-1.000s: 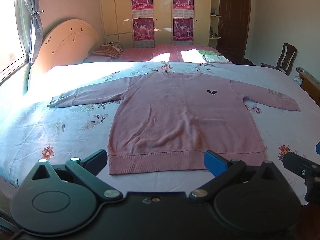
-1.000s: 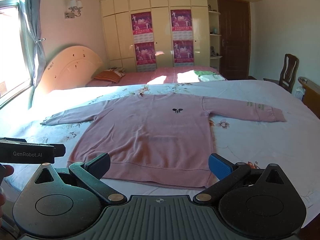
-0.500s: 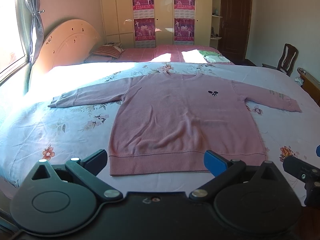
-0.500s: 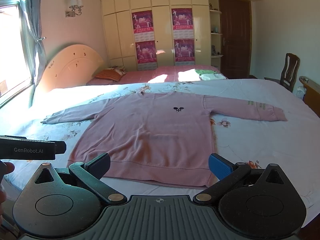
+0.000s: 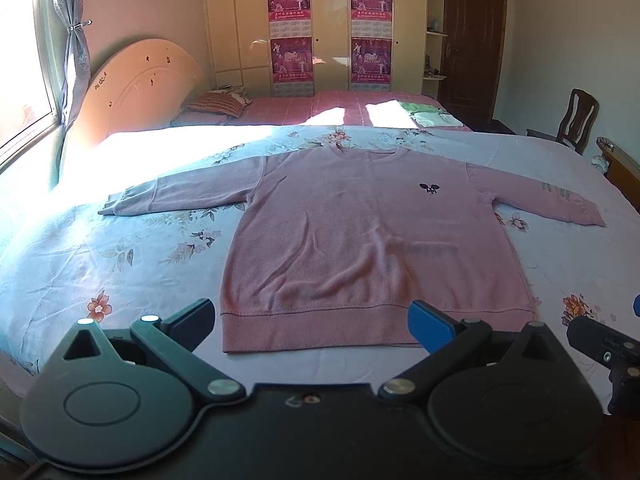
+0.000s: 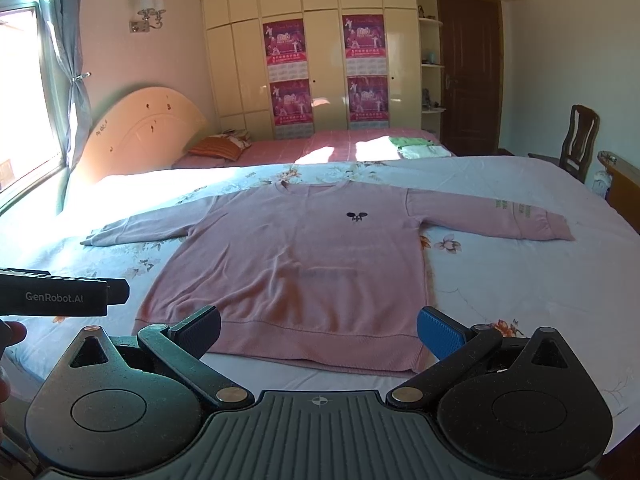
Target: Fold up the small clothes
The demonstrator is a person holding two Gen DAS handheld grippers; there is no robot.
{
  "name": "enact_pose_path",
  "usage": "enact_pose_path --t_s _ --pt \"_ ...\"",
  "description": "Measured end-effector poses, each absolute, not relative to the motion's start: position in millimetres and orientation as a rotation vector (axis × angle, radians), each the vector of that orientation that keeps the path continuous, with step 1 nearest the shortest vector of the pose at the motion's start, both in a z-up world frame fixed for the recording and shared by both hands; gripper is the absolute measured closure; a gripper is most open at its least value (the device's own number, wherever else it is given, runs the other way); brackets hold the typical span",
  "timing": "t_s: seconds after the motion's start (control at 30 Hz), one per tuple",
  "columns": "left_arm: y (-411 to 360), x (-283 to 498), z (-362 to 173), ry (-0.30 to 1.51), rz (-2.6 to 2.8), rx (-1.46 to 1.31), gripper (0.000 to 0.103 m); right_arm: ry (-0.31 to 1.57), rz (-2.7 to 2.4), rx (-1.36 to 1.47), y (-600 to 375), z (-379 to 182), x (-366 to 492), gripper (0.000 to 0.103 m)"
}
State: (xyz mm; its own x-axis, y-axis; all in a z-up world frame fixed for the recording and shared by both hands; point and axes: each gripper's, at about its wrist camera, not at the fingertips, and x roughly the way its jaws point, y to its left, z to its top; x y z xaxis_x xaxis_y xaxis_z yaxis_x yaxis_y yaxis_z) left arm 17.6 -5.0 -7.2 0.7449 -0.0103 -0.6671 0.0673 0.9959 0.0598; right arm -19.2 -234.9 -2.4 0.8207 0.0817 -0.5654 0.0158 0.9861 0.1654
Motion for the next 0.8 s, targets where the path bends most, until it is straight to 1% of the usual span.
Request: enact_pose_path --t_s 0.8 --pt "-1.9 26.6 -2.1 0.72 -0.065 0.1 0.0 0.598 0.033 0.152 -230.6 -1.7 -13.5 0.0"
